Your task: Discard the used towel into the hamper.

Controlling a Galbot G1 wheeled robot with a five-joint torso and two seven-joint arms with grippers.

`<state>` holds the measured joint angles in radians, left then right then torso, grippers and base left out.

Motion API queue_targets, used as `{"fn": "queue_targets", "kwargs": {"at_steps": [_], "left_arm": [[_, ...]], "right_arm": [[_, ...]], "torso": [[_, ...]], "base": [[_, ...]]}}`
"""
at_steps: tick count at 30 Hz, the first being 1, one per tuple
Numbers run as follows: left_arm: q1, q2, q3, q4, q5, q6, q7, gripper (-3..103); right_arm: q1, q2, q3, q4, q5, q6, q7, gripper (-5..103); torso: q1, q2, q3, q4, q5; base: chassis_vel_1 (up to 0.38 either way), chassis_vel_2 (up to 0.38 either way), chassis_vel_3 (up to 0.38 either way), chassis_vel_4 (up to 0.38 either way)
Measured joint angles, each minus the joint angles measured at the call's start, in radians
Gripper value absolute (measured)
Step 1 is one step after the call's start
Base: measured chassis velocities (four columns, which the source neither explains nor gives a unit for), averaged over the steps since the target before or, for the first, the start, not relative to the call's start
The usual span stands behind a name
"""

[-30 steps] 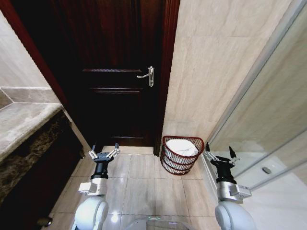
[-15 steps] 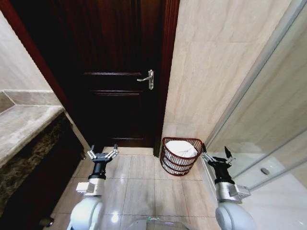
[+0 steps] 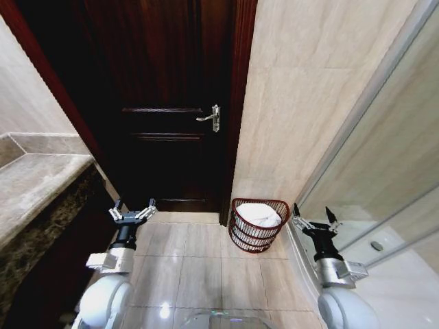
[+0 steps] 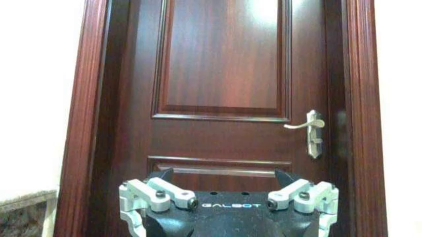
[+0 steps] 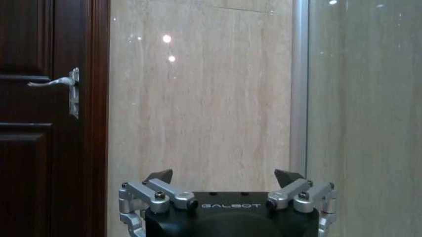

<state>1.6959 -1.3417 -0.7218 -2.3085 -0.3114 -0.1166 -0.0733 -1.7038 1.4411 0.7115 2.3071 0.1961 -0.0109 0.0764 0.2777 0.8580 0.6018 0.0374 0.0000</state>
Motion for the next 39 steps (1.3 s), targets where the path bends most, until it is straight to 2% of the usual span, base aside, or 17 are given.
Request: {"fn": "queue_targets", "kwargs": {"at_steps": [20,39], "left_arm": [[0.009,-0.014,0.012,-0.006,0.018,0.002,0.009,100],[0.01,-0.022,0.021,-0.02,0.03,0.011,0.016,100]], "right_arm": [[-0.018,0.003,-0.011,0.028,0.0,-0.005,0.005,100],[-0.003,0.0,-0.045,0.058,-0.005,-0.042,0.032,100]], "torso": [[0.038,0.087,0.049,0.0,0.0],[0.08,0.181,0.101,0.0,0.0]], "base": [[0.0,0.0,0.0,0.0],[0.0,0.0,0.0,0.0]]}}
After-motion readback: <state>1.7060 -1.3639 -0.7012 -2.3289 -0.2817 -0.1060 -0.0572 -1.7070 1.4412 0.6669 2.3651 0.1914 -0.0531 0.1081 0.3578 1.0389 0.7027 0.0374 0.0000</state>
